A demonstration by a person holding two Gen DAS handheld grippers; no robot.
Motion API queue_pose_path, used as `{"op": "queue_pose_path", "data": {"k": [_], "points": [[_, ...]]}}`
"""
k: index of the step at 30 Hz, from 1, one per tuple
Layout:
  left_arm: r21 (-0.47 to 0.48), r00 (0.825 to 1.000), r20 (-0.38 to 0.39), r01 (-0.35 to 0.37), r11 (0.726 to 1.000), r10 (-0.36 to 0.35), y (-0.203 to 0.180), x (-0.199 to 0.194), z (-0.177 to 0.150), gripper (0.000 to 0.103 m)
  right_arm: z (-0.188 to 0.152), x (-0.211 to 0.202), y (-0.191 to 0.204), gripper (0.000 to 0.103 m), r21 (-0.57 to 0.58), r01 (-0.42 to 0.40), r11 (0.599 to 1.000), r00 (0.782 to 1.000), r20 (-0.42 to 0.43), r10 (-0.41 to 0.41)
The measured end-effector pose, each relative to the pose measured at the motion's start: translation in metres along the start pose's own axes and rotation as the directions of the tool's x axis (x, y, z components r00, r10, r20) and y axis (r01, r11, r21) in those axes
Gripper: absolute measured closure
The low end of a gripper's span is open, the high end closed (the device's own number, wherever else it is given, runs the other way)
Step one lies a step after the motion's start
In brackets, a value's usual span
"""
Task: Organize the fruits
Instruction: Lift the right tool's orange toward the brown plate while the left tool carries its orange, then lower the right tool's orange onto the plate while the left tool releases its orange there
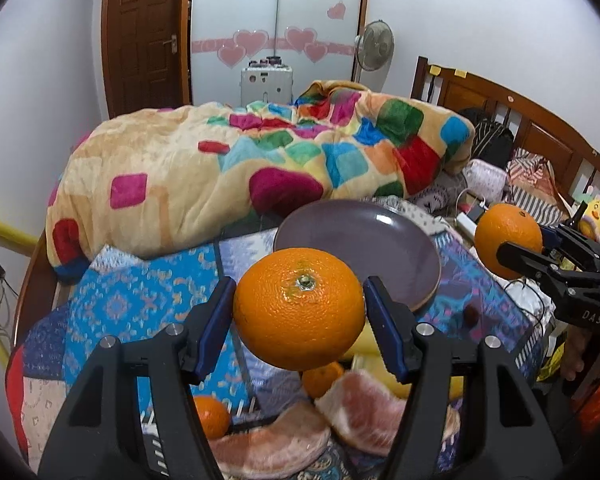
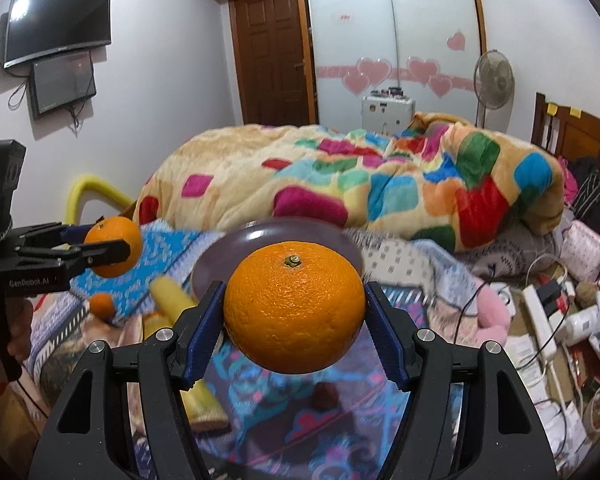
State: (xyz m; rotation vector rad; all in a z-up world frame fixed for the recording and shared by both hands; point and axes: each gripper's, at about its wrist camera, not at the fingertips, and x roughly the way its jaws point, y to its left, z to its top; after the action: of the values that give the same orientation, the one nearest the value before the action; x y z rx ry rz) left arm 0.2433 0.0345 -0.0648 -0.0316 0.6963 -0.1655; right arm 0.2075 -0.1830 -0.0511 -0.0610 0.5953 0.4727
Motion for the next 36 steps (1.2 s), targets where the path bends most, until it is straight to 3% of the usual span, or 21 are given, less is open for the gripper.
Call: {"op": "queue_pose_path", "data": {"k": [9,20,36], "points": [[0.005,1.000,0.026,-0.007,1.000,0.007,-0.009,0.014,0.025,0.038,0.027,0.014,-0.007,0.038,-0.014,0.043,0.999,0.998,0.055,-0.043],[0.003,1.000,0.003,-0.031,1.000,0.031,-0.012,0.050,0.047,0.038,0.041,0.050,-0.019,0.038,-0.021,0.061,0.998,0.998,0.027,-0.060],[-0.023,0.992,-0.117,-0.060,0.998,0.056,-0.009,0.118,0.053,0.038,0.033,0.121,-0.030,0.038,-0.035,0.062,0.997,0.985,-0.160,-0.066]]}}
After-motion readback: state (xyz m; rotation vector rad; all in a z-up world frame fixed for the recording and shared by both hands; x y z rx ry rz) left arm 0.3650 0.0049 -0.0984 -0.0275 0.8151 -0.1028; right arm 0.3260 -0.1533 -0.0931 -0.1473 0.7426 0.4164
